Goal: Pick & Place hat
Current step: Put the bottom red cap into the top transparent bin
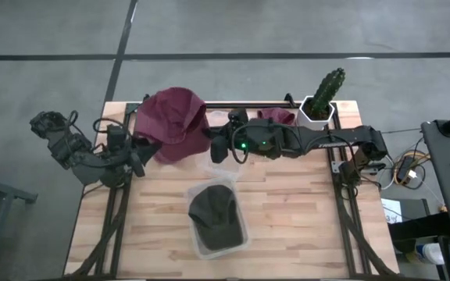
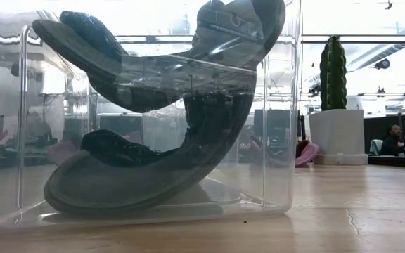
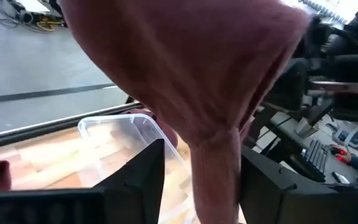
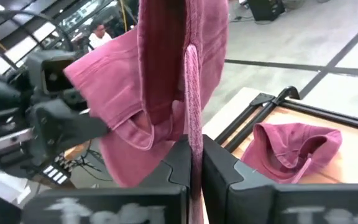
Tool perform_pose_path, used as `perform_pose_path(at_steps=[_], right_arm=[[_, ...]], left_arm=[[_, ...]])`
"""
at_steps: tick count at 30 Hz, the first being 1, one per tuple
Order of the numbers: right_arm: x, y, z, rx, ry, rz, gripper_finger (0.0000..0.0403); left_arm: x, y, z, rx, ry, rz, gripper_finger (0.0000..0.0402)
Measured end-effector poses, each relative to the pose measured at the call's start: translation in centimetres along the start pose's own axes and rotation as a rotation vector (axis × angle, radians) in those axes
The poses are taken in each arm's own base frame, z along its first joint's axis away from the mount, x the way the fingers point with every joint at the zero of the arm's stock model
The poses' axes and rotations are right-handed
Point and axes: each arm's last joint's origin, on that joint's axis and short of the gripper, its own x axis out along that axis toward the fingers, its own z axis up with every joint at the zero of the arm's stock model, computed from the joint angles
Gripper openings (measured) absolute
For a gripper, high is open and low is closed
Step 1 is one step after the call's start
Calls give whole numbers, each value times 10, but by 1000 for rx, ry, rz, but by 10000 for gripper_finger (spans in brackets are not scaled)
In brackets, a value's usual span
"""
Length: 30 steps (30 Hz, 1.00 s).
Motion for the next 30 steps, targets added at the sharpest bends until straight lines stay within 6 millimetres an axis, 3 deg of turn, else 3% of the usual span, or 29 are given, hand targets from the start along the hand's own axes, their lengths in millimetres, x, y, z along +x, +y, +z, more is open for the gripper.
perform_pose_path(at_steps=[3,9,16,24,30], right_arm=[[4,-7,11,34,-20,-9,11],[7,-16,30,71,-40,8,11],[11,-30,36,168,-41,-54,11],[4,-59,12,330,174,-359,11],[-5,-66,-1,395,220,-522,11]], left_arm=[[-1,-3,4,-54,-16,-21,167],[-5,-1,16,20,-96,16,167],[-9,4,23,204,-104,20,167],[-11,7,26,313,-130,53,167],[-11,9,28,319,-142,66,167]])
